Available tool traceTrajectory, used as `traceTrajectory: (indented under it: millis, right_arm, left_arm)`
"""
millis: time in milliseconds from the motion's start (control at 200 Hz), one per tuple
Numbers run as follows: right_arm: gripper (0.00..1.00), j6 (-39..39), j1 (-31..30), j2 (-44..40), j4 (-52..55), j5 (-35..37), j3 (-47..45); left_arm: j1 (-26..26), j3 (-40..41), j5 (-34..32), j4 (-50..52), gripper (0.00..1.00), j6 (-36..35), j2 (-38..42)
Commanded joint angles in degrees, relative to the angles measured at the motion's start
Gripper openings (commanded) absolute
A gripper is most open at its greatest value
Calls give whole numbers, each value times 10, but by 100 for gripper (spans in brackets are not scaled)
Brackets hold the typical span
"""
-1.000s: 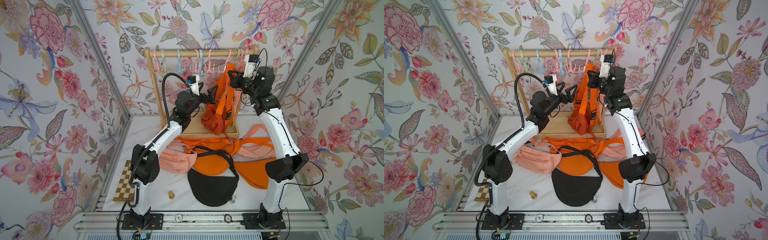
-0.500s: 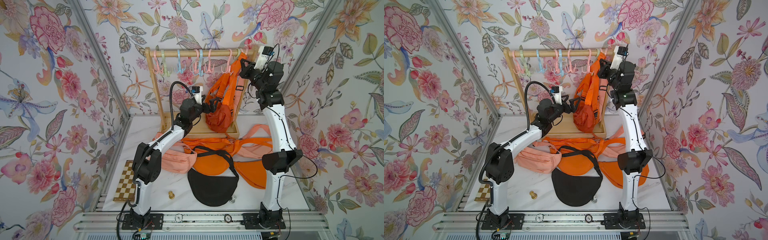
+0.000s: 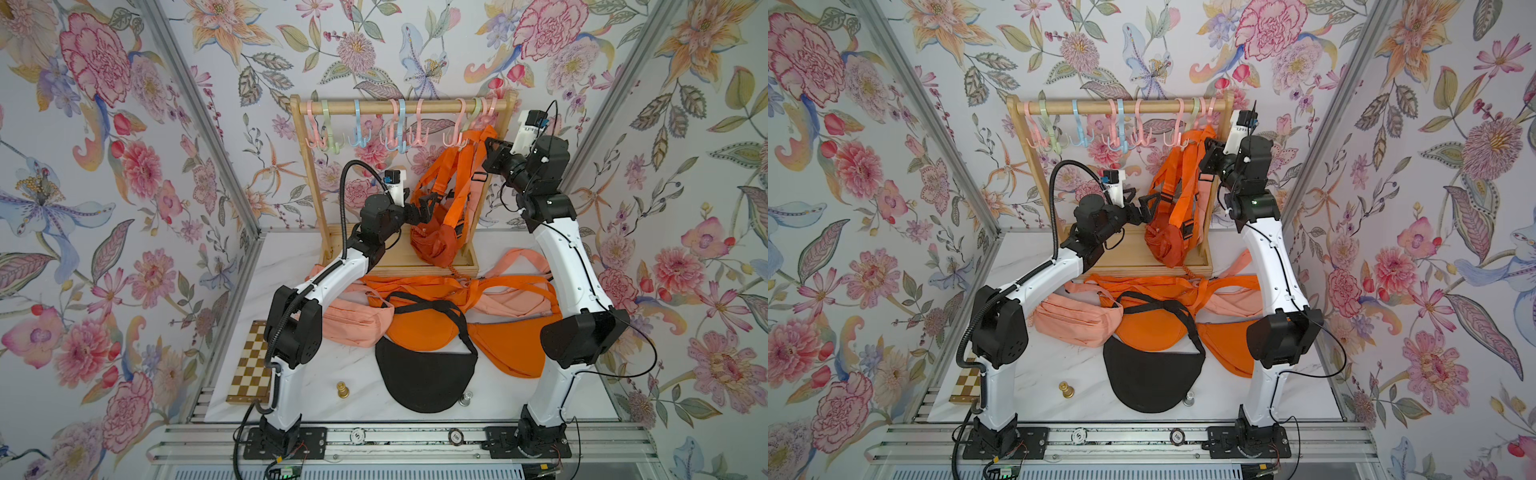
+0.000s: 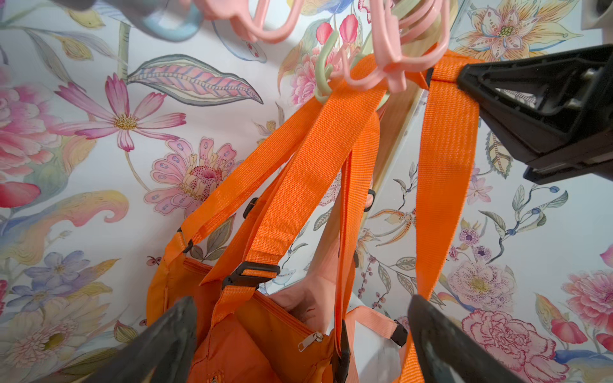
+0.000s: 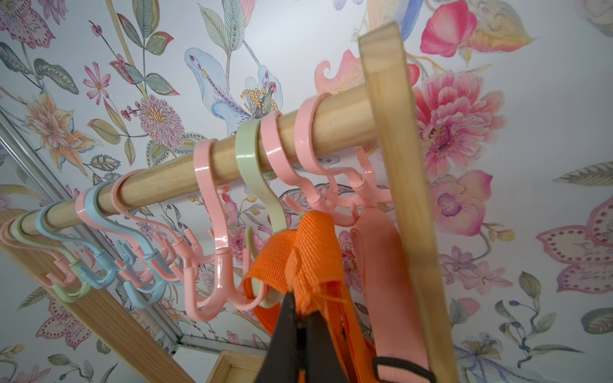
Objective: Take the bag off the hook
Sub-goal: Adjust the bag at the clothesline.
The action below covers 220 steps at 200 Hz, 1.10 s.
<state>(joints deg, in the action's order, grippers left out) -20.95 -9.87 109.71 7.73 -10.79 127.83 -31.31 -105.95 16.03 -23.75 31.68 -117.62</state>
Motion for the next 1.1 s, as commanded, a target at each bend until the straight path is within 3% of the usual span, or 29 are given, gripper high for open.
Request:
traceTrajectory:
  millis: [0, 220, 385, 591, 851, 1096]
  right_arm:
    - [0, 18, -25, 9, -1, -17, 28]
    - [0, 61, -137, 109, 67, -35, 183]
    - [0, 48, -169, 148, 70, -51, 227]
    - [0, 50, -149, 119, 75, -43, 214]
    - [0, 3, -88, 85, 69, -67, 201]
    - [0, -16, -91, 74, 53, -88, 173]
  left_arm:
    - [-3, -43, -10, 13, 100, -22, 5]
    - [-4, -79, -26, 38, 100, -33, -2]
    - [-3, -85, -65, 59, 99, -59, 10]
    - [0, -87, -111, 73, 99, -85, 27]
    - [-2, -81, -92, 62, 99, -67, 27]
    - [-1, -52, -64, 33, 100, -57, 60]
